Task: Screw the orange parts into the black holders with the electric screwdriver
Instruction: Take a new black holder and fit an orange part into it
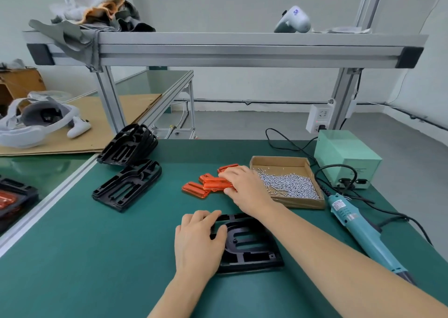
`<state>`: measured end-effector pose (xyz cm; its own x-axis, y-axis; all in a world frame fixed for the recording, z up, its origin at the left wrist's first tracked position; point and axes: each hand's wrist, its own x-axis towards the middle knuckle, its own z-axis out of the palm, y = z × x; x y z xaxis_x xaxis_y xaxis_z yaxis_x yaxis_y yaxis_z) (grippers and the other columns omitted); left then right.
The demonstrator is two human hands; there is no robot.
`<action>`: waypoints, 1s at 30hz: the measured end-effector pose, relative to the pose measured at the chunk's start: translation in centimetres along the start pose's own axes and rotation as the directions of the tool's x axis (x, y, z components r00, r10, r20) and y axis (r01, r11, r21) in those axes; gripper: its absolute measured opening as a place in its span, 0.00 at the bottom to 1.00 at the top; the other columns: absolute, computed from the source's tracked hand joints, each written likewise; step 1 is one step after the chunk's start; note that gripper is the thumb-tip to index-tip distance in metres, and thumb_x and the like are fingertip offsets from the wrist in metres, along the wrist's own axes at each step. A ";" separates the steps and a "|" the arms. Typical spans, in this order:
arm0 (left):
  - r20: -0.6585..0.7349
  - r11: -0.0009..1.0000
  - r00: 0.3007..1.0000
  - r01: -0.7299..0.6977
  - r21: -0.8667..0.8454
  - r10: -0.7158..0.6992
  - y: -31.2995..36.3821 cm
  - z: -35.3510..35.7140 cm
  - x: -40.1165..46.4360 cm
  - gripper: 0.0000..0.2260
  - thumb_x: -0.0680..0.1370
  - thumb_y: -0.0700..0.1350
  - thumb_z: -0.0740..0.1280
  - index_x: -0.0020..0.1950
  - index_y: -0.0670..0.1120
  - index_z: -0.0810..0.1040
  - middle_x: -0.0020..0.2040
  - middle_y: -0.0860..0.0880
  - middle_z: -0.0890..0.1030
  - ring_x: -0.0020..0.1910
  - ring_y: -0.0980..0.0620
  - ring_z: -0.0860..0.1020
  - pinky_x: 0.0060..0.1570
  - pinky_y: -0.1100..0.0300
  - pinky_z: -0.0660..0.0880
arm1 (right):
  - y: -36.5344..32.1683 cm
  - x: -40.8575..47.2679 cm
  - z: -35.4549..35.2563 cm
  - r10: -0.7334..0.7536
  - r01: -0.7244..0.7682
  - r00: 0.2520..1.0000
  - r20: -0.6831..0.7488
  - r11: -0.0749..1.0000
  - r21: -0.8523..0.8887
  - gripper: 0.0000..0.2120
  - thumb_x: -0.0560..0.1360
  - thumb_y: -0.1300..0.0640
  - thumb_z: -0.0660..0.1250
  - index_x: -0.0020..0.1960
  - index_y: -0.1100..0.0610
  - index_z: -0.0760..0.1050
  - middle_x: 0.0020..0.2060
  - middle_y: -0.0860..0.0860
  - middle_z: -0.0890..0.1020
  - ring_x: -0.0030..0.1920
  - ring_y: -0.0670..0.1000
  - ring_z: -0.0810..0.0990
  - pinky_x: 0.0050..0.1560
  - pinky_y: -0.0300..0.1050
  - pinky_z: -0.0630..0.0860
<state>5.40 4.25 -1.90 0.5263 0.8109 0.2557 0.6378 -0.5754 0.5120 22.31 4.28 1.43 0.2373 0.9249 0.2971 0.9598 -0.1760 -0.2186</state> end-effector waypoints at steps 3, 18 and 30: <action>0.012 0.998 1.000 -0.027 0.056 0.027 0.1 -0.1 0.2 0.17 0.79 0.56 0.58 0.68 0.60 0.70 0.63 0.62 0.72 0.62 0.58 0.65 0.57 0.65 0.58 | -0.1 1.6 1.1 0.043 -0.040 0.998 0.049 0.997 -0.059 0.25 0.79 0.52 0.64 0.75 0.50 0.63 0.72 0.48 0.68 0.73 0.51 0.62 0.72 0.50 0.56; -0.152 0.948 0.988 -0.070 -0.312 0.023 -0.1 -1.5 1.1 0.16 0.77 0.47 0.67 0.64 0.55 0.75 0.62 0.60 0.73 0.60 0.59 0.67 0.59 0.64 0.61 | -0.6 0.2 -0.9 0.192 -0.149 0.981 -0.042 0.865 0.480 0.14 0.78 0.55 0.66 0.63 0.55 0.76 0.53 0.52 0.82 0.53 0.51 0.79 0.56 0.43 0.72; 0.091 0.626 0.986 -0.016 -0.779 0.138 1.6 -2.6 0.9 0.29 0.72 0.33 0.71 0.62 0.63 0.74 0.56 0.56 0.78 0.44 0.57 0.76 0.50 0.60 0.76 | 0.0 -7.3 -6.3 0.233 -0.386 0.921 0.313 0.431 0.816 0.03 0.78 0.61 0.68 0.47 0.59 0.80 0.35 0.53 0.85 0.31 0.50 0.82 0.28 0.38 0.77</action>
<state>5.46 4.37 1.27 0.6578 0.7111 0.2483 -0.0471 -0.2902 0.9558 21.55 -4.64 5.11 0.3951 0.9161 -0.0677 0.2001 -0.1578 -0.9670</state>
